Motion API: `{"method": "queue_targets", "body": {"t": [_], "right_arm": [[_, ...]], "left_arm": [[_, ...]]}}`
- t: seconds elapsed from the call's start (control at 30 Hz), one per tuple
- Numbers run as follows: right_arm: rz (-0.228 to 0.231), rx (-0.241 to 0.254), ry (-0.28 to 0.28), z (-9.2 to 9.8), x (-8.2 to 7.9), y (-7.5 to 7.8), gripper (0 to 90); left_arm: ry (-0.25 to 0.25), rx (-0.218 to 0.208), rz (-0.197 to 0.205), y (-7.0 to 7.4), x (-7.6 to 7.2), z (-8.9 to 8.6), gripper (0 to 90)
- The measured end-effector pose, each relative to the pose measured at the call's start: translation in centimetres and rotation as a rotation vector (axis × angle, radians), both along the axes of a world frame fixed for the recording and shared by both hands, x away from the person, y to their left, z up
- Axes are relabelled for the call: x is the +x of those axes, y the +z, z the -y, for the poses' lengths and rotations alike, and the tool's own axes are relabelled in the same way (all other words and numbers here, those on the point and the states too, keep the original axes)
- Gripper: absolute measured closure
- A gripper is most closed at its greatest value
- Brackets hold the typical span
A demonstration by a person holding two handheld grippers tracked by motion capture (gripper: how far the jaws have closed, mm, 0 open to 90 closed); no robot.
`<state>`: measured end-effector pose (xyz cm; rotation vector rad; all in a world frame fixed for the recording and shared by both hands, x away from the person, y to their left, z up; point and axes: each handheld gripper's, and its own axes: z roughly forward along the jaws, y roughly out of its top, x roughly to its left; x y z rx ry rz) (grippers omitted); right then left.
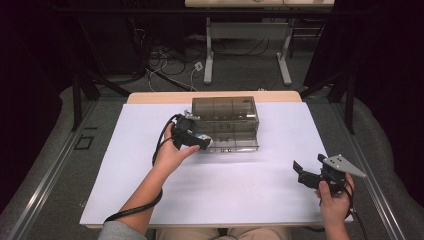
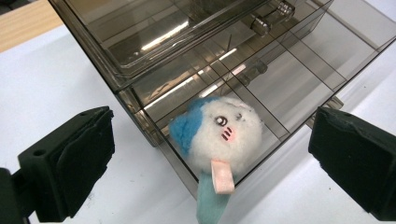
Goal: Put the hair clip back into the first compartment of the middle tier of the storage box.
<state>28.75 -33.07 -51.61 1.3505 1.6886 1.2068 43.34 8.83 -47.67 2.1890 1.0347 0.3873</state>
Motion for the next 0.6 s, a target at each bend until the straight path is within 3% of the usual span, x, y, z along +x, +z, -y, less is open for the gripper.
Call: {"method": "queue_targets", "body": {"t": [0.47, 0.6], "right_arm": [[0.001, 0.003, 0.005, 0.1, 0.3, -0.2, 6.9], [-0.017, 0.003, -0.001, 0.3, 0.3, -0.5, 6.9]], "left_arm": [[0.009, -0.075, 0.037, 0.6, -1.0, -1.8, 0.7], [0.023, -0.104, 0.054, 0.8, -1.2, -2.4, 0.7]]}}
